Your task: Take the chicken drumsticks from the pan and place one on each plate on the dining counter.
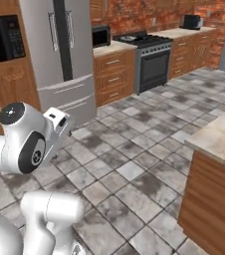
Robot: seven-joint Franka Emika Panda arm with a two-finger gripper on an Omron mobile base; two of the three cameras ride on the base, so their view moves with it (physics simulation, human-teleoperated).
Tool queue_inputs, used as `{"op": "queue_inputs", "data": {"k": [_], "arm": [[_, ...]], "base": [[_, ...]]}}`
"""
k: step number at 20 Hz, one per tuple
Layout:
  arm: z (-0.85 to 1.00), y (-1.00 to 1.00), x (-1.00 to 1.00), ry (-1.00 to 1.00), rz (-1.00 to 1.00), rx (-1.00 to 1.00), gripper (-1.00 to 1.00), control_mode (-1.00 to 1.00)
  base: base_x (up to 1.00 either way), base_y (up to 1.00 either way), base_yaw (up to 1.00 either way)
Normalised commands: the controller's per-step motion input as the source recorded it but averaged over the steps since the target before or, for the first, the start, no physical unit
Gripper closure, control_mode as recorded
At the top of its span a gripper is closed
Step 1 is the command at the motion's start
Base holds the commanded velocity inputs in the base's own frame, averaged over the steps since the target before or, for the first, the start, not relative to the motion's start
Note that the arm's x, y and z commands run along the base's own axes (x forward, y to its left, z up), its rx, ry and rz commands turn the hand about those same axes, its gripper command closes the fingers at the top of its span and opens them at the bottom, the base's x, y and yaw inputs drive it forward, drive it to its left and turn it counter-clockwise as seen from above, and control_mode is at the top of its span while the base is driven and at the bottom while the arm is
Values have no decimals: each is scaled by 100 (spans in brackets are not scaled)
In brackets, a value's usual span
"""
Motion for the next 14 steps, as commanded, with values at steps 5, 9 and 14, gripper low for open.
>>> {"op": "queue_inputs", "data": {"k": [5,9,14], "arm": [[0,0,0,0,0,0,-100,100],[0,0,0,0,0,0,-100,100],[0,0,0,0,0,0,-100,100]], "base": [[100,50,-31],[100,37,-30],[100,23,-34]]}}
